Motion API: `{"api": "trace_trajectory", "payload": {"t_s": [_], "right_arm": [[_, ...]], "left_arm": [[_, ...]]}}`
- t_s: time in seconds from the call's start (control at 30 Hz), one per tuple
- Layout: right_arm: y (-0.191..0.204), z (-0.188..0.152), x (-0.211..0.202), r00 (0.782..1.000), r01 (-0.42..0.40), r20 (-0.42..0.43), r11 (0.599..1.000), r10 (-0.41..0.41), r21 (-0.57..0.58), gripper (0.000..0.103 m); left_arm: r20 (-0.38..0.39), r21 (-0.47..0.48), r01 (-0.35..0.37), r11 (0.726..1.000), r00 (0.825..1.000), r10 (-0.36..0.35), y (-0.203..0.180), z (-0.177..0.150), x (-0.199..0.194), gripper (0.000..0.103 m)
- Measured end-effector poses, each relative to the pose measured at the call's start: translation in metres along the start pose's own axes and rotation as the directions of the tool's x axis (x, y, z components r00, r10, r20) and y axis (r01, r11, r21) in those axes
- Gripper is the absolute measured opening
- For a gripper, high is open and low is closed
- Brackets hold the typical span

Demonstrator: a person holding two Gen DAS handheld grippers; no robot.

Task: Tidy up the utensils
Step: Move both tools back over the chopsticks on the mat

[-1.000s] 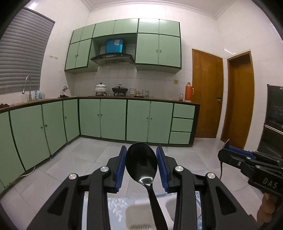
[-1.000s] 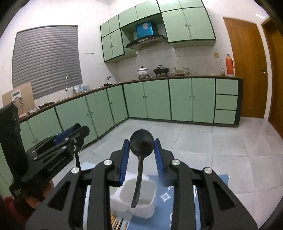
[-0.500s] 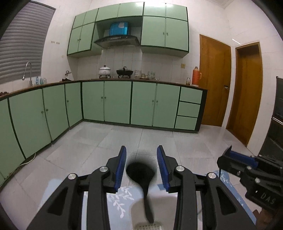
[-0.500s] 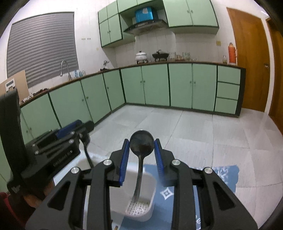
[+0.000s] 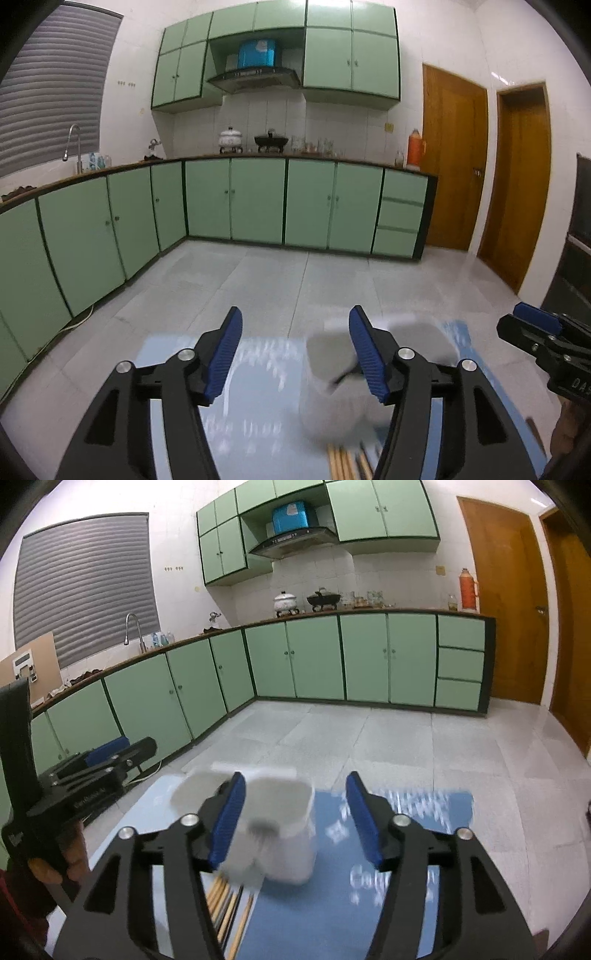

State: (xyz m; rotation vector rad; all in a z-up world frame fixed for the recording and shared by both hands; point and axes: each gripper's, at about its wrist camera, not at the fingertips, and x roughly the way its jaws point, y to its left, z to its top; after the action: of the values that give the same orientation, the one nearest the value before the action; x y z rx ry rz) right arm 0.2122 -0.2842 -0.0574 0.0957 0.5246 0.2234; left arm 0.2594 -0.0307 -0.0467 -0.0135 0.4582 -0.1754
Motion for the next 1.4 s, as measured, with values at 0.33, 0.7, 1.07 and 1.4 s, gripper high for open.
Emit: {"api": "trace_trajectory", "payload": {"t_s": [0.33, 0.7, 1.07, 1.4], "right_arm": [[0.016, -0.102, -0.045, 0.980, 0.040, -0.194, 0.998, -0.032, 0.040, 0.061], [0.051, -0.164, -0.074, 0.968, 0.042, -0.247, 0.999, -0.043, -0.009, 0.059], [0.074, -0.192, -0.076, 0.945, -0.001, -0.327, 0.999, -0.016, -0.052, 0.056], [0.085, -0.205, -0.075, 0.933, 0.005, -0.356, 0.995, -0.041, -0.100, 0.049]], "left_arm": [[-0.234, -0.001, 0.004, 1.000, 0.972, -0.004, -0.006, -0.102, -0.054, 0.063], [-0.347, -0.008, -0.019, 1.000, 0.938, 0.016, -0.003, -0.168, -0.087, 0.063], [-0.398, 0.005, 0.021, 1.000, 0.917, -0.017, -0.010, -0.191, -0.097, 0.062], [-0.408, -0.002, 0.016, 1.000, 0.913, -0.016, -0.010, -0.199, -0.104, 0.062]]}}
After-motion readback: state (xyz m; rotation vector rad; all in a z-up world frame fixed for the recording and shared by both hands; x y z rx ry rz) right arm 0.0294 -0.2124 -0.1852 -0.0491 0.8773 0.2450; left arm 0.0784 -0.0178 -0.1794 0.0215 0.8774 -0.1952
